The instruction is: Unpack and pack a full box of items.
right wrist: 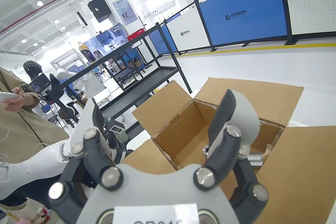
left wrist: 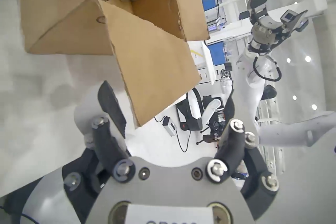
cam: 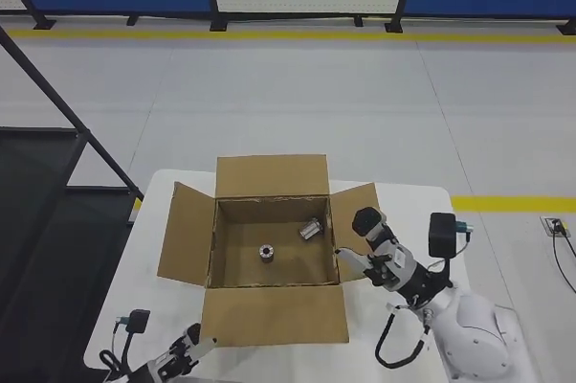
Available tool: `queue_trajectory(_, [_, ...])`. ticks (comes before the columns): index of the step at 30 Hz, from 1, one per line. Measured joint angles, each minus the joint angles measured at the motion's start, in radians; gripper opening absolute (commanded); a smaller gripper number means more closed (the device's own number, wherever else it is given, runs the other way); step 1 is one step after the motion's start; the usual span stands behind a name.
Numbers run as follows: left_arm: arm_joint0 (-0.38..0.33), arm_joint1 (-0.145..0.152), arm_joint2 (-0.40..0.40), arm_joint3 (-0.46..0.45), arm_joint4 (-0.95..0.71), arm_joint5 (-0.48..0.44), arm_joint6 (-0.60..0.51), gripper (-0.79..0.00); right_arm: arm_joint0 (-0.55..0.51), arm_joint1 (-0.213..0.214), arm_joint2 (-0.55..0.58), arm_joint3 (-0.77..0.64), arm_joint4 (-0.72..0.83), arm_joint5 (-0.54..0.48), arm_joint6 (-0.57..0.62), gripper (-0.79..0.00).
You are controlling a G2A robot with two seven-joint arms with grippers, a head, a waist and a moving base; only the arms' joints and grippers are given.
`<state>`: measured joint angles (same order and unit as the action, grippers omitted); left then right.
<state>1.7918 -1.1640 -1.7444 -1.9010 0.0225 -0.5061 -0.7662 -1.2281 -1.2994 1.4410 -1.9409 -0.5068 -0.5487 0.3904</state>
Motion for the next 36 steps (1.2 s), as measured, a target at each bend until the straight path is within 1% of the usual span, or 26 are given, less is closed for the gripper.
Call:
queue_trajectory(1, [0.001,0.001,0.004,-0.003,0.017,0.008,0.007,-0.314,0.003,0.001,0.005,0.009,0.011,-0.003,-0.001,0.0])
queue_trajectory(2, [0.002,0.001,0.008,-0.006,0.03,0.013,0.012,-0.413,0.006,0.002,0.008,0.015,0.018,-0.006,0.0,0.0])
queue_trajectory(4, [0.003,0.002,0.019,-0.006,0.042,0.025,0.018,-0.545,0.013,0.005,0.014,0.026,0.03,-0.009,0.002,0.0])
queue_trajectory(5, [0.003,0.002,0.022,-0.005,0.044,0.031,0.021,-0.717,0.016,0.006,0.016,0.03,0.034,-0.01,0.002,0.0])
queue_trajectory(6, [0.002,0.003,0.024,-0.003,0.046,0.036,0.024,-0.785,0.018,0.007,0.018,0.033,0.039,-0.01,0.0,0.0])
queue_trajectory(9, [0.001,0.005,0.029,0.0,0.045,0.042,0.028,-0.785,0.025,0.009,0.028,0.046,0.048,0.009,-0.006,0.0])
queue_trajectory(11, [0.002,0.006,0.026,0.0,0.051,0.043,0.031,-0.785,0.033,0.012,0.031,0.057,0.067,0.069,0.026,0.0])
queue_trajectory(13, [0.006,0.009,0.023,-0.001,0.054,0.041,0.026,-0.785,0.054,0.015,0.047,0.062,0.088,0.144,0.075,0.0])
queue_trajectory(16, [0.012,0.012,0.012,-0.003,0.049,0.036,0.021,-0.785,0.082,0.021,0.074,0.084,0.146,0.226,0.152,0.0])
queue_trajectory(22, [0.03,0.019,-0.015,-0.005,0.033,0.025,0.01,-0.785,0.153,0.04,0.145,0.166,0.263,0.353,0.358,0.0])
queue_trajectory(24, [0.034,0.022,-0.023,-0.003,0.033,0.022,0.006,-0.785,0.169,0.045,0.155,0.189,0.287,0.373,0.396,0.0])
queue_trajectory(27, [0.037,0.025,-0.03,0.005,0.025,0.022,0.001,-0.785,0.183,0.051,0.165,0.212,0.311,0.368,0.423,0.0])
queue_trajectory(30, [0.039,0.028,-0.036,0.01,0.015,0.021,-0.005,-0.785,0.187,0.055,0.155,0.228,0.318,0.378,0.449,0.0])
queue_trajectory(32, [0.042,0.03,-0.041,0.013,0.011,0.021,-0.011,-0.785,0.2,0.059,0.144,0.246,0.313,0.405,0.482,0.0])
queue_trajectory(33, [0.043,0.032,-0.044,0.015,0.008,0.02,-0.015,-0.757,0.212,0.061,0.135,0.26,0.313,0.422,0.506,0.0])
queue_trajectory(34, [0.044,0.033,-0.046,0.017,0.006,0.02,-0.018,-0.486,0.222,0.063,0.13,0.273,0.312,0.435,0.523,0.0])
queue_trajectory(35, [0.044,0.034,-0.048,0.018,0.003,0.018,-0.022,0.0,0.233,0.064,0.124,0.287,0.309,0.448,0.535,0.0])
queue_trajectory(36, [0.044,0.035,-0.05,0.019,0.002,0.017,-0.025,0.0,0.244,0.065,0.118,0.3,0.306,0.458,0.544,0.0])
